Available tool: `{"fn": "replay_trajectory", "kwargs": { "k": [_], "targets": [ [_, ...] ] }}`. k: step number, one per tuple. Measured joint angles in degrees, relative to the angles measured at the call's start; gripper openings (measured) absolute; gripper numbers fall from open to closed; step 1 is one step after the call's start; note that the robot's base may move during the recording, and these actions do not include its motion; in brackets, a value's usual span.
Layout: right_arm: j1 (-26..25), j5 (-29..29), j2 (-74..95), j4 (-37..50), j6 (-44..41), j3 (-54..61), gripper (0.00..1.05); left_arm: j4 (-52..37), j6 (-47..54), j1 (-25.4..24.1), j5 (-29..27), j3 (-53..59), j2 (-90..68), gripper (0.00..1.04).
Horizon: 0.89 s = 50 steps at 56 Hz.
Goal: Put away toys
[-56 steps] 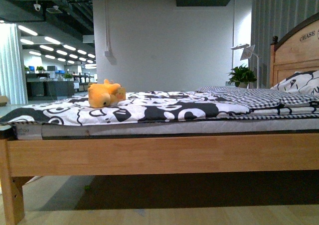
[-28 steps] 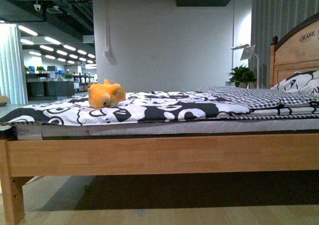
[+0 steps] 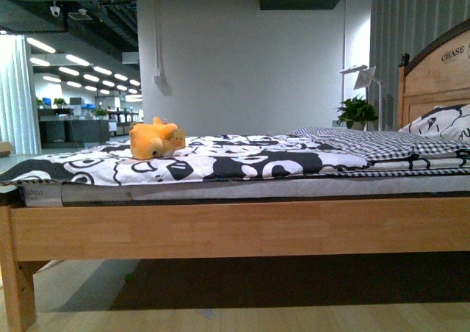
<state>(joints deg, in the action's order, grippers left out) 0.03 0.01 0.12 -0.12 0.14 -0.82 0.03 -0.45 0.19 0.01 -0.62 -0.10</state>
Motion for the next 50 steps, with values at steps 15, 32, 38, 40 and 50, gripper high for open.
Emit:
{"fn": "replay_trajectory", "kwargs": {
  "k": [15, 32, 38, 40, 50],
  "targets": [
    [0.0, 0.0, 0.0, 0.0, 0.0, 0.0, 0.98, 0.0, 0.0, 0.0, 0.0, 0.0, 0.0, 0.98],
    [0.0, -0.02, 0.0, 0.0, 0.0, 0.0, 0.98, 0.0, 0.0, 0.0, -0.02, 0.0, 0.0, 0.98],
    [0.0, -0.04, 0.0, 0.0, 0.0, 0.0, 0.98, 0.0, 0.0, 0.0, -0.02, 0.0, 0.0, 0.98],
    [0.0, -0.04, 0.0, 0.0, 0.0, 0.0, 0.98, 0.0, 0.0, 0.0, -0.02, 0.0, 0.0, 0.98],
    [0.0, -0.04, 0.02, 0.0, 0.0, 0.0, 0.98, 0.0, 0.0, 0.0, -0.02, 0.0, 0.0, 0.98]
  ]
}}
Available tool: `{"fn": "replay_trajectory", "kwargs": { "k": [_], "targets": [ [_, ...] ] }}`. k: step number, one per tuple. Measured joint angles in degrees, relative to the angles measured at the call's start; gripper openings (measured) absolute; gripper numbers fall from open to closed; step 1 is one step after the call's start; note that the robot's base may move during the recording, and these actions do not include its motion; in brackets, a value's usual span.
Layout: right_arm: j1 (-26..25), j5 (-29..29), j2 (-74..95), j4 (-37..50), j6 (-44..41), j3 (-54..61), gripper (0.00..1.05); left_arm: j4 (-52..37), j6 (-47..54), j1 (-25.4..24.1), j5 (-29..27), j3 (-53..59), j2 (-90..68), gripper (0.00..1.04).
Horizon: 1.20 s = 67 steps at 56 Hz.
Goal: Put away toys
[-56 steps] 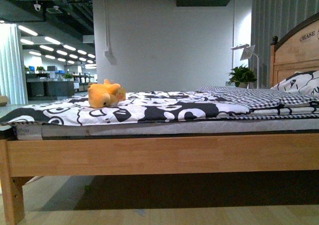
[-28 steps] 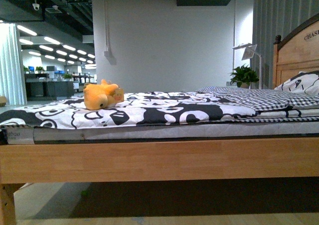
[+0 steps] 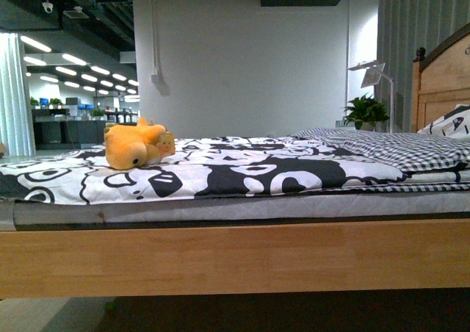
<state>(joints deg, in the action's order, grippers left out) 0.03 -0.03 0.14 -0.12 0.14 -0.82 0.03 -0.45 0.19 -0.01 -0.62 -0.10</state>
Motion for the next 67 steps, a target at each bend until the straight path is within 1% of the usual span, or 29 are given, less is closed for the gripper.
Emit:
{"fn": "replay_trajectory", "kwargs": {
  "k": [67],
  "targets": [
    [0.0, 0.0, 0.02, 0.0, 0.0, 0.0, 0.98, 0.0, 0.0, 0.0, 0.02, 0.0, 0.02, 0.98]
  ]
}}
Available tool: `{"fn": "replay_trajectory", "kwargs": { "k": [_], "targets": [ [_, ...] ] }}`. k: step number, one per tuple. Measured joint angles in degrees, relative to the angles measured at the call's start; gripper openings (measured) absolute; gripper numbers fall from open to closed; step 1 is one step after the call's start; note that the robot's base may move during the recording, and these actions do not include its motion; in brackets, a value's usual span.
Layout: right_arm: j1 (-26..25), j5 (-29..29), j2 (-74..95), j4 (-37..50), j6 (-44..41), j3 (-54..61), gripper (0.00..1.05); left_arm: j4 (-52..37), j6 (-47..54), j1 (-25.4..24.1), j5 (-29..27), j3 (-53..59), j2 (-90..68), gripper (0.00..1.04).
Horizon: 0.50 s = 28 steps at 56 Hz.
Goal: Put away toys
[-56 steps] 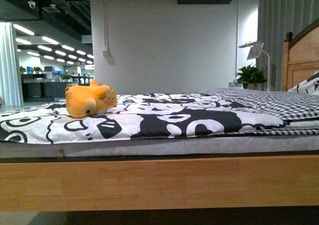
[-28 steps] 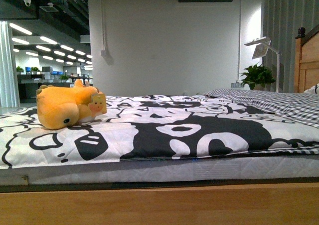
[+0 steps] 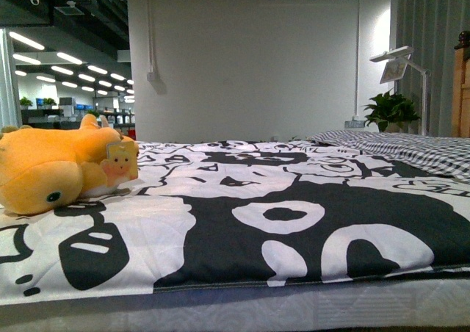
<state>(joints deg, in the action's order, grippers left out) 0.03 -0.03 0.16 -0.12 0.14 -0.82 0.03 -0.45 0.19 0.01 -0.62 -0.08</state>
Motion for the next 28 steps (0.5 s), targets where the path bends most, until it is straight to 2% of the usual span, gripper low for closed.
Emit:
{"fn": "replay_trajectory", "kwargs": {
  "k": [28],
  "targets": [
    [0.0, 0.0, 0.0, 0.0, 0.0, 0.0, 0.98, 0.0, 0.0, 0.0, -0.04, 0.0, 0.0, 0.98]
  ]
}}
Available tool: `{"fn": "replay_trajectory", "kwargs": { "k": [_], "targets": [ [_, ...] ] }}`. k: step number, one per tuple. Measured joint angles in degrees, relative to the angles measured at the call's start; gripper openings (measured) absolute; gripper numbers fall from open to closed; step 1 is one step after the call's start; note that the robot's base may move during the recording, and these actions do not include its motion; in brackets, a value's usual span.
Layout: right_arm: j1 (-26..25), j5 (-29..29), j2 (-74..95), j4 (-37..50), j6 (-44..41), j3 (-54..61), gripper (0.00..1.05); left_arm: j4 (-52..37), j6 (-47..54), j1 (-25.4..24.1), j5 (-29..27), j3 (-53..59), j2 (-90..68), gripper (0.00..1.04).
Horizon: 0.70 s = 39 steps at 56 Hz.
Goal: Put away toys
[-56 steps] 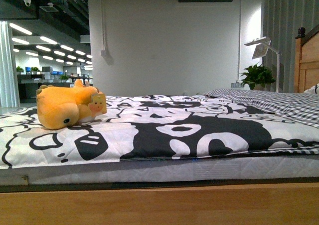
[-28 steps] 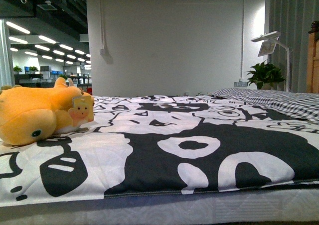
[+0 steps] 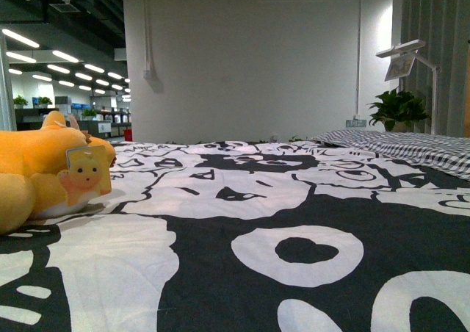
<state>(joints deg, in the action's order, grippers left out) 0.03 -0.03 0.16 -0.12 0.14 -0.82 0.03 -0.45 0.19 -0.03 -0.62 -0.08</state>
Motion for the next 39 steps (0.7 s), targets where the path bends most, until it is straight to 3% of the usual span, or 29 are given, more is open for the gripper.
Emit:
{"fn": "replay_trajectory", "kwargs": {
  "k": [39],
  "targets": [
    [0.0, 0.2, -0.07, 0.02, 0.0, 0.0, 0.98, 0.0, 0.02, 0.0, 0.02, 0.0, 0.0, 0.98]
  ]
}}
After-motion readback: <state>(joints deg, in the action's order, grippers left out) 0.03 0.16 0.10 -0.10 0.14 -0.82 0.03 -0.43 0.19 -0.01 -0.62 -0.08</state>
